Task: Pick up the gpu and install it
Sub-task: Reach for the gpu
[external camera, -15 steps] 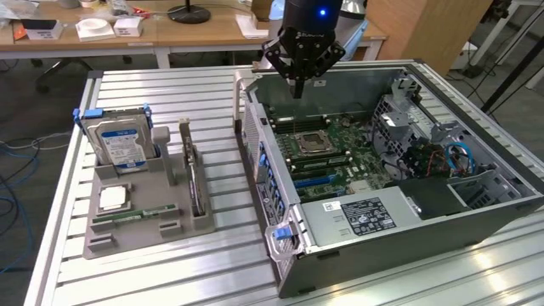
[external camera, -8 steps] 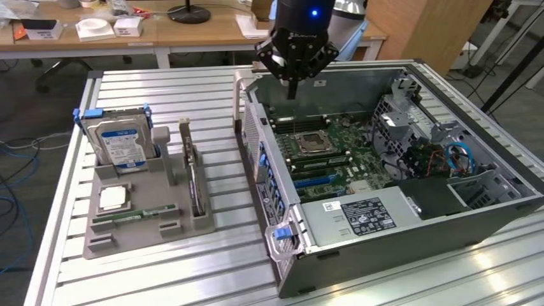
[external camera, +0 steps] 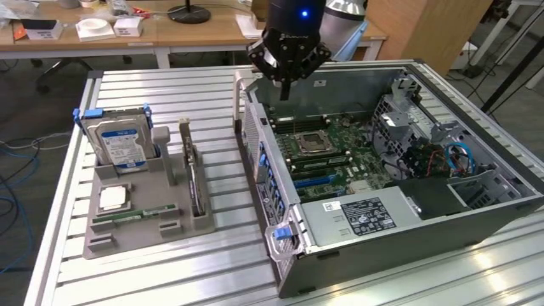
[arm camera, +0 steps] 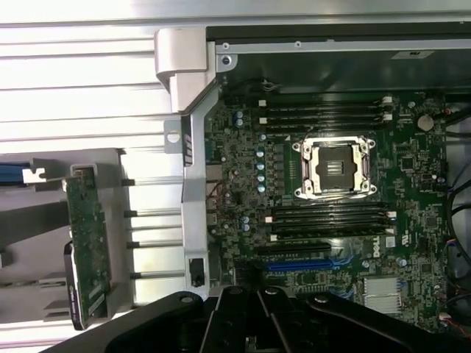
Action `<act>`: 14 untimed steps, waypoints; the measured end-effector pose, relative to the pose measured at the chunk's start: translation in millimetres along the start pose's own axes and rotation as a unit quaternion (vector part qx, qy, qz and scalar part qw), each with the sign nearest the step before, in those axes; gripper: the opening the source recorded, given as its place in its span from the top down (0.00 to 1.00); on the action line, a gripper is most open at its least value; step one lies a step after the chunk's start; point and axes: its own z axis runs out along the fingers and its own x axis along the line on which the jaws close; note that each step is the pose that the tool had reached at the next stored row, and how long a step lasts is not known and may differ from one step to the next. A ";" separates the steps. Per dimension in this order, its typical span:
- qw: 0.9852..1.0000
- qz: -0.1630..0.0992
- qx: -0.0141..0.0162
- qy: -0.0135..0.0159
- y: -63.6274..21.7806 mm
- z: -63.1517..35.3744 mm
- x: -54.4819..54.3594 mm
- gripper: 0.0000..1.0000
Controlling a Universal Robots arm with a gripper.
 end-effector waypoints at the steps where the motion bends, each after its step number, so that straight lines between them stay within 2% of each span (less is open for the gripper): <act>1: 1.000 0.000 0.000 0.000 -0.1 0.1 1.6 0.89; 14: 1.000 -0.001 0.000 0.000 -1.3 0.7 17.0 0.89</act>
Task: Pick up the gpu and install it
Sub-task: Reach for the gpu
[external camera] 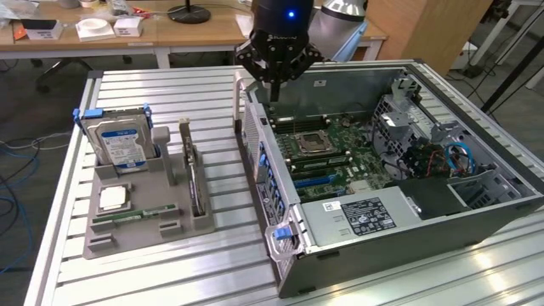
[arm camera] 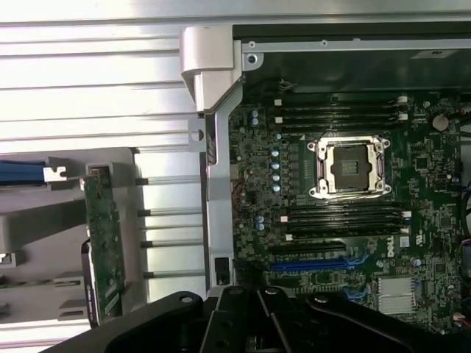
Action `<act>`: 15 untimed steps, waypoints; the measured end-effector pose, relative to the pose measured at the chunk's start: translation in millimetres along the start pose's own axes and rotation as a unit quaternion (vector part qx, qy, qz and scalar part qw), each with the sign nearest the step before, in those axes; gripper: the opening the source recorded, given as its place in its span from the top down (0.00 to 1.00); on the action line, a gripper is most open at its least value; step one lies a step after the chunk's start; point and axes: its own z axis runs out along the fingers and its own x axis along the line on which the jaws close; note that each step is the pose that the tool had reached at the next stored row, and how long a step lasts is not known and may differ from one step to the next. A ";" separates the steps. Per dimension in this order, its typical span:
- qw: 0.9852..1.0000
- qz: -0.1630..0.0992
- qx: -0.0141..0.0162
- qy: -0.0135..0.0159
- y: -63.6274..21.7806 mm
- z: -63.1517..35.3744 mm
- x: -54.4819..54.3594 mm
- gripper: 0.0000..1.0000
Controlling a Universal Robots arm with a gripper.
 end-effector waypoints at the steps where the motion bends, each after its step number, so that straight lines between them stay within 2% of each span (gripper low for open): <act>1: 1.000 0.000 0.000 0.000 -0.1 0.0 1.0 0.89; 15: 1.000 -0.001 0.000 0.000 -1.3 0.6 18.3 0.89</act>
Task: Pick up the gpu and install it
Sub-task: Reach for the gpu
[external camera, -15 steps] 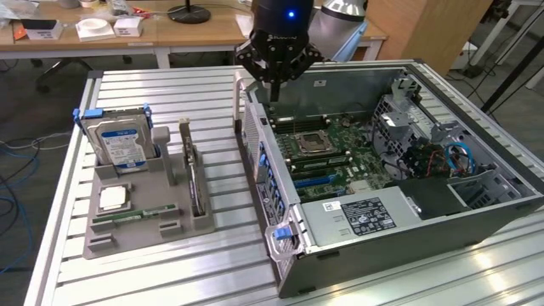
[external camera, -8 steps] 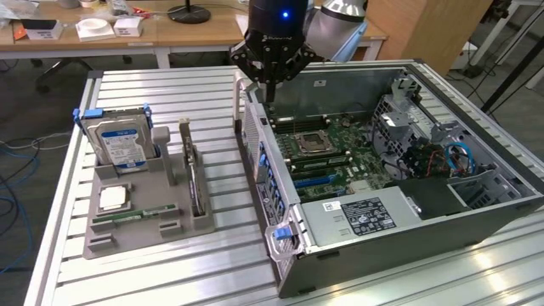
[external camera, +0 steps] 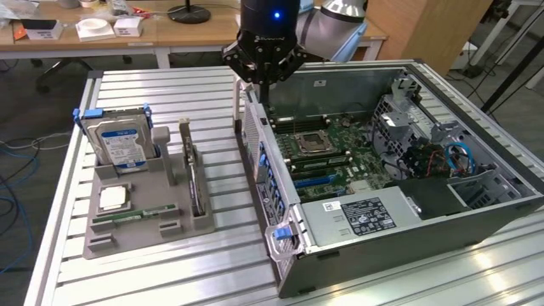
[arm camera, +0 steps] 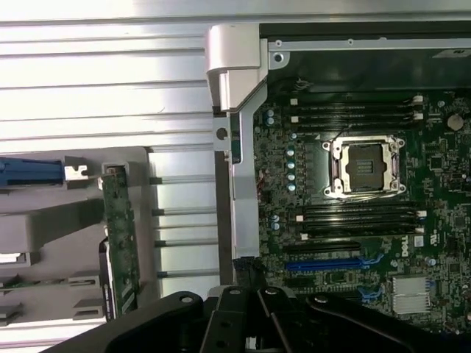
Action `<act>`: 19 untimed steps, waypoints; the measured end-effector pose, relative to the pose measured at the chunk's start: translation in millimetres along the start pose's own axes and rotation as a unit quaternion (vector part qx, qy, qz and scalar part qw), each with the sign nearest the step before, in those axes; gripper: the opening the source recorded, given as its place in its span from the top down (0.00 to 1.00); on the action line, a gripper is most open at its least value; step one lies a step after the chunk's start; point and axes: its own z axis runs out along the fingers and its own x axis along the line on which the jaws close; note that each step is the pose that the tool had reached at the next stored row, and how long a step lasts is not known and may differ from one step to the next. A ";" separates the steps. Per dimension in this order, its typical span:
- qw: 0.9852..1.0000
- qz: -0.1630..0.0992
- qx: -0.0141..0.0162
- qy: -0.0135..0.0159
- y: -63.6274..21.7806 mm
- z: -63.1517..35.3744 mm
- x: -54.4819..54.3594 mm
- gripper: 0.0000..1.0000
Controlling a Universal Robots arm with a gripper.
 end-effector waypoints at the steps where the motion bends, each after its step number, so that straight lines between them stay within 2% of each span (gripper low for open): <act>1: 1.000 0.000 0.000 0.000 -0.1 0.1 1.5 0.89; 19: 1.000 0.000 0.000 0.000 -1.9 1.0 28.0 0.89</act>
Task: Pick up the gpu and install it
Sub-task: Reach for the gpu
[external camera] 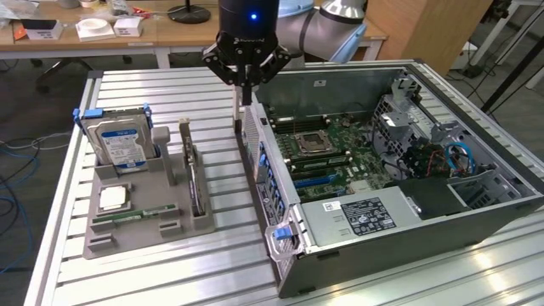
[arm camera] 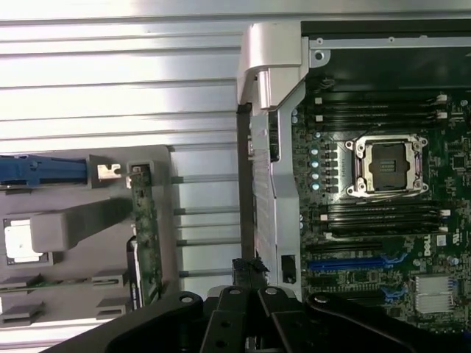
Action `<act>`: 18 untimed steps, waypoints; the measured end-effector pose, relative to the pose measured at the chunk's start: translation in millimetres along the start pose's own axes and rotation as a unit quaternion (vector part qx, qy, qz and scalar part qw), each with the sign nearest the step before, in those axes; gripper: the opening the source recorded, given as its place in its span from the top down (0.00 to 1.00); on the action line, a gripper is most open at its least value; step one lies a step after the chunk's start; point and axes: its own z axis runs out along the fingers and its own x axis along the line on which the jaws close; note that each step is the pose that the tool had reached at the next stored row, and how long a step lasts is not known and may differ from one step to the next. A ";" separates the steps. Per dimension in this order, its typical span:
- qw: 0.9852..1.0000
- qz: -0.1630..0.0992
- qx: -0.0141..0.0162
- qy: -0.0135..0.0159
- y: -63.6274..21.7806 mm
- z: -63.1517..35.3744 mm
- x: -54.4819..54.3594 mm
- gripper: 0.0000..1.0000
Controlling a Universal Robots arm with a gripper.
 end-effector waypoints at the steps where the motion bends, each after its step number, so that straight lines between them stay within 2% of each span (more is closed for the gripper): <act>1: 1.000 0.000 0.000 0.000 -0.1 0.0 1.8 0.89; 18: 1.000 0.000 0.000 0.000 -1.4 0.2 19.5 0.89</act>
